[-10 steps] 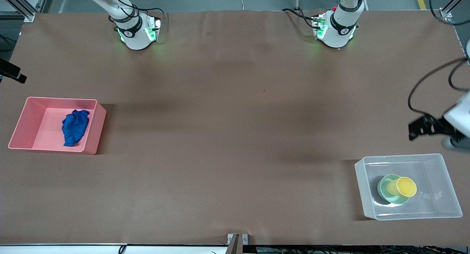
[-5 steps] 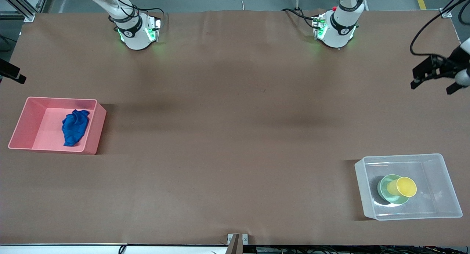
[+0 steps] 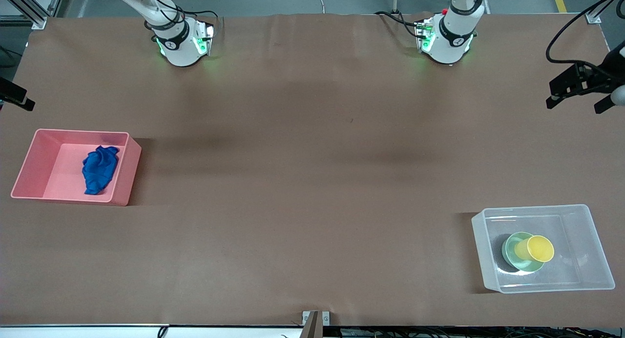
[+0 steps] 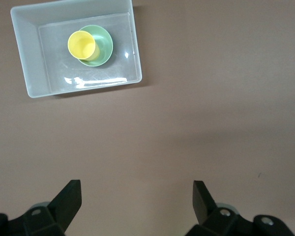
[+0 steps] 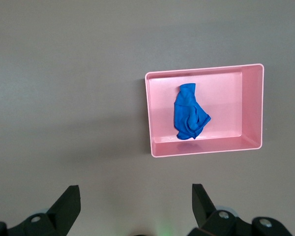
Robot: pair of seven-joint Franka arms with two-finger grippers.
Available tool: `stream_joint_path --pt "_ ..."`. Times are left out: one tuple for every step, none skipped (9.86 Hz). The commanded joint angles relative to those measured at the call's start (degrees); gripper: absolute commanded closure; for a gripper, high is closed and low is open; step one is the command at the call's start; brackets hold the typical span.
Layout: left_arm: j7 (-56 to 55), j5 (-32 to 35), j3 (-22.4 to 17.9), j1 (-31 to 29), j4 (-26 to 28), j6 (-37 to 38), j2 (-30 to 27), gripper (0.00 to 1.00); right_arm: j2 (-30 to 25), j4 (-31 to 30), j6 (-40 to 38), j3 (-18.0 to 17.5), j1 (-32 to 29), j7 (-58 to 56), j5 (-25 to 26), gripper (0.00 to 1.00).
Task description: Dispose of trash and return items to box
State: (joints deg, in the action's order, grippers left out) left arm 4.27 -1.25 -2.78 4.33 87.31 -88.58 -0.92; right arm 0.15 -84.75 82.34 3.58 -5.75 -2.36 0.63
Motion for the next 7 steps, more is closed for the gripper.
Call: stream_joint_path --pt "-0.93 0.72 -0.38 -0.11 0.66 1.13 1.53 0.0 -1.12 -0.95 0.01 -0.24 -0.31 -0.63 0.07 0.0" --pt "-0.93 0.81 -0.38 -0.11 1.01 0.96 1.53 0.0 -1.12 -0.95 0.1 -0.15 -0.31 -0.63 0.07 0.0" --pt "-0.93 0.81 -0.38 -0.11 1.1 0.69 1.53 0.0 -1.12 -0.95 0.1 -0.15 -0.31 -0.63 0.07 0.0" --pt "-0.93 0.81 -0.38 -0.11 1.28 0.6 1.53 0.0 -1.12 -0.95 0.1 -0.24 -0.31 -0.63 0.07 0.0" --pt "-0.93 0.81 -0.38 -0.29 1.28 0.52 1.45 0.0 -1.12 -0.95 0.1 -0.15 -0.31 -0.63 0.07 0.0" --pt "-0.93 0.72 -0.38 -0.37 1.19 0.52 1.53 0.0 -1.12 -0.95 0.1 -0.15 -0.31 -0.63 0.07 0.0" --pt "-0.93 0.72 -0.38 -0.38 1.11 0.52 1.53 0.0 -1.12 -0.95 0.01 -0.24 -0.31 -0.63 0.07 0.0"
